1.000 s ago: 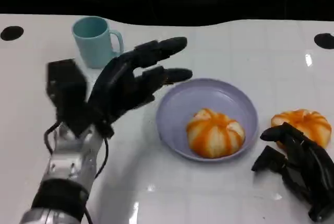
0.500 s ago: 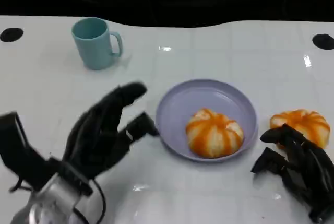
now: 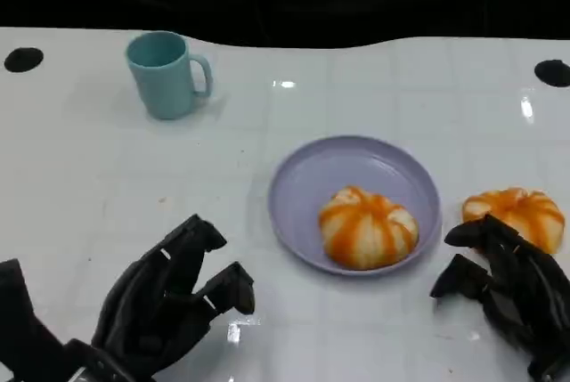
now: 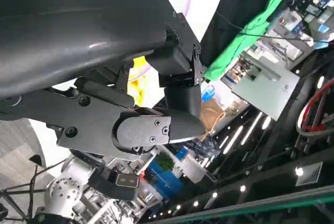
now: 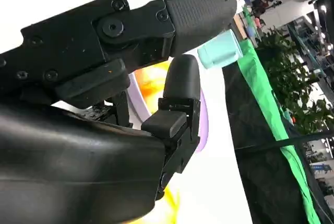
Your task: Grasp the bread from the table and place it into the plate.
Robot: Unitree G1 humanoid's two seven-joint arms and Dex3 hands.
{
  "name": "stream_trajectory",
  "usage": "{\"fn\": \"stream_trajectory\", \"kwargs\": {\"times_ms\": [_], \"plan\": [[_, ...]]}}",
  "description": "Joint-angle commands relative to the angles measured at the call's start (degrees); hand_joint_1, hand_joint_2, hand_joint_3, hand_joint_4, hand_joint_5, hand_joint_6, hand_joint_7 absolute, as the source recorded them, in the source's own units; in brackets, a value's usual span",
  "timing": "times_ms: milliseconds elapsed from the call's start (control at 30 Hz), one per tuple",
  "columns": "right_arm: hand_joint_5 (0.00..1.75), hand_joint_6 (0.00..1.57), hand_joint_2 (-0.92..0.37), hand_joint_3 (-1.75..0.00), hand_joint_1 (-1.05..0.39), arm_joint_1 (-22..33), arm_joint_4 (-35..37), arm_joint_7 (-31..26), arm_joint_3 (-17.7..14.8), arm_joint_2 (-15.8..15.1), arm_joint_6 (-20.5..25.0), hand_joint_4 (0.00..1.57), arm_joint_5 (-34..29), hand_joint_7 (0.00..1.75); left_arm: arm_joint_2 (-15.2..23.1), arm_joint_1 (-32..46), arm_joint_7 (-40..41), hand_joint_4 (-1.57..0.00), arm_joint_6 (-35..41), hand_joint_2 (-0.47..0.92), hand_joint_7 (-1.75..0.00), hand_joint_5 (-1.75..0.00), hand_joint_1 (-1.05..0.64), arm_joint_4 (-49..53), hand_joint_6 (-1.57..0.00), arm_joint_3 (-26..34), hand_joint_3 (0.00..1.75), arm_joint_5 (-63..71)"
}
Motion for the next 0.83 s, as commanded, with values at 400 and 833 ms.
{"fn": "stream_trajectory", "kwargs": {"times_ms": [400, 833], "plan": [[1.52, 0.63, -0.92, -0.23, -0.52, 2.26, -3.06, -1.66, 0.34, -0.69, 2.26, 0.67, 0.11, 1.20, -0.10, 5.01, 5.21, -0.77, -0.02, 0.92, -1.64, -1.75, -0.51, -3.59, -0.55, -1.19, 0.31, 2.49], [1.52, 0.62, -0.92, -0.23, -0.52, 1.88, -2.19, -0.38, 0.02, -0.74, 2.07, 0.66, 0.75, 1.18, -0.13, 4.03, 4.29, -0.78, -2.40, 0.92, -1.68, -1.75, -0.53, -1.53, -0.53, -1.20, 0.27, 3.49]]}}
